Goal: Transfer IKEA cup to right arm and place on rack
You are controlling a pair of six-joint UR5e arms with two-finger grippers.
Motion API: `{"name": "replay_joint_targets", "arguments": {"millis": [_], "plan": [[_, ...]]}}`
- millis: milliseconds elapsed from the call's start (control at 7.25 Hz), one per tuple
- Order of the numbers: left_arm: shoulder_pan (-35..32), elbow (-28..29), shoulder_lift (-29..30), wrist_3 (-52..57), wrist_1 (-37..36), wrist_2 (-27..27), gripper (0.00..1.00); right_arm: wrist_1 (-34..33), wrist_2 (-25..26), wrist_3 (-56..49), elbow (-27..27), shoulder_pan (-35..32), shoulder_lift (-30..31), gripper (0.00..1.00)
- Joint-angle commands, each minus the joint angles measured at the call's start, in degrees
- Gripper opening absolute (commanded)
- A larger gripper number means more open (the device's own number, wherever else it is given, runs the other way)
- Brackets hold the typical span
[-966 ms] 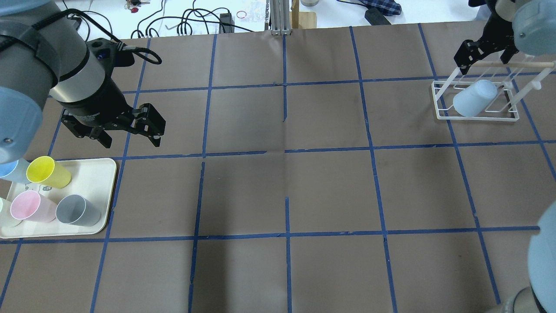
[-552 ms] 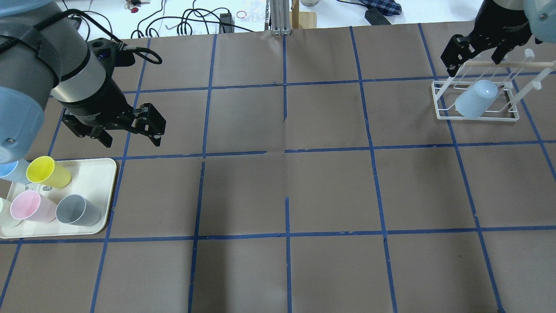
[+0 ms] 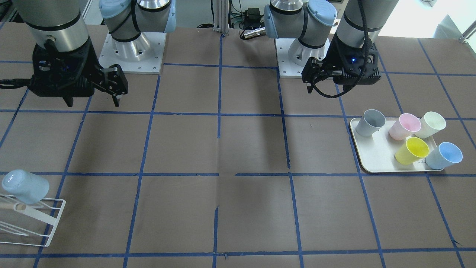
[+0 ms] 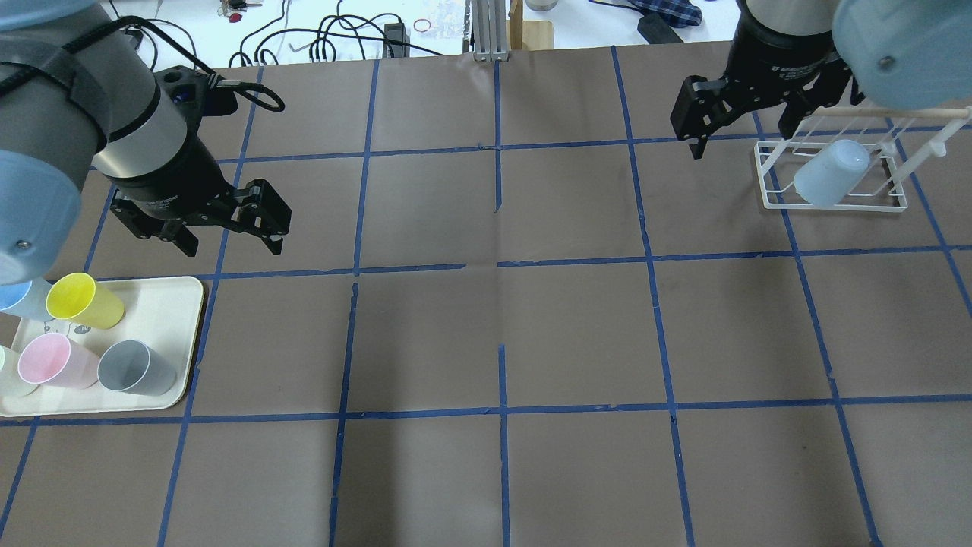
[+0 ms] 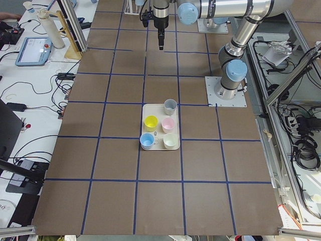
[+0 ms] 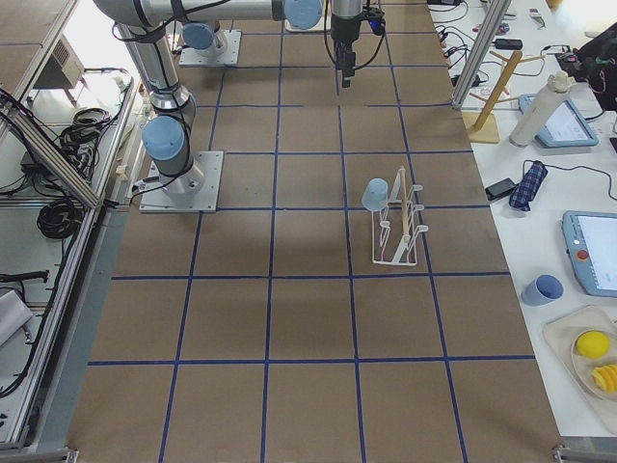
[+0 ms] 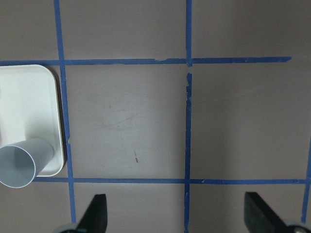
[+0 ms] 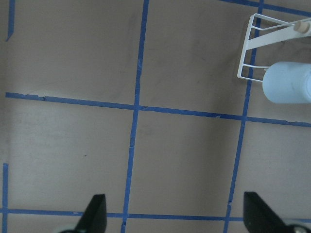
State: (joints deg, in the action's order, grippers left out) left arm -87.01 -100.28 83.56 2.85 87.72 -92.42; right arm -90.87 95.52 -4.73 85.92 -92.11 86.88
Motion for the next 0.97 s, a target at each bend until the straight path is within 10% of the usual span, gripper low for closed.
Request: {"name": "replay_joint_targets", "arguments": {"millis": [0,828], "plan": [[0.0,-0.1,-0.1,0.5,0.0,0.0,1.00,0.3,-5.1,1.2,0.2,-1.1,0.0,1.00],[0.0,0.0,0.0,0.5,0.0,0.1,1.00,2.4,-4.4,7.8,0.2,-1.1,0.9,1.00]]}}
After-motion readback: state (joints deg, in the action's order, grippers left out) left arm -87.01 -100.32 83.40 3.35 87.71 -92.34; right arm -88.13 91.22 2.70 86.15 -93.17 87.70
